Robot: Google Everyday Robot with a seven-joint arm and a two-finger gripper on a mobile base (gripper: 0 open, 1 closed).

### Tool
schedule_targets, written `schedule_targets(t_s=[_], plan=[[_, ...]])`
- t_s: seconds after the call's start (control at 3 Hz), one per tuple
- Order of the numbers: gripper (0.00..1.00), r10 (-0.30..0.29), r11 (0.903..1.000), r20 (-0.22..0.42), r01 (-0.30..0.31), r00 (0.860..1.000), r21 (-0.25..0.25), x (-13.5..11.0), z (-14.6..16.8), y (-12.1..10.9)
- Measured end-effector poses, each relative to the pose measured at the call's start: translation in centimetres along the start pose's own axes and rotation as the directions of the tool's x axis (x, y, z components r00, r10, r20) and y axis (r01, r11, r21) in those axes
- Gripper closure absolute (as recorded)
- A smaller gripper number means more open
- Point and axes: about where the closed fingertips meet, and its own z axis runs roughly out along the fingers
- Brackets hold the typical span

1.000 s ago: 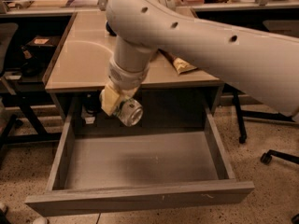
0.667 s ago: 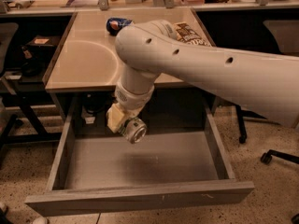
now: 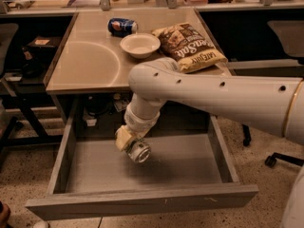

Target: Place 7up can into top drawer

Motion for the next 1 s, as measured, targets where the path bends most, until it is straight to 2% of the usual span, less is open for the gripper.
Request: schedule_targets(t_s=[0.33, 1.0], plan=[[1.00, 0.035, 0.9990, -0.002, -0.035, 0.999, -0.027, 0.8, 3.1, -0.5], [1.00, 0.082, 0.9952, -0.009, -0.083, 0.997, -0.052, 2.7, 5.5, -0.7]])
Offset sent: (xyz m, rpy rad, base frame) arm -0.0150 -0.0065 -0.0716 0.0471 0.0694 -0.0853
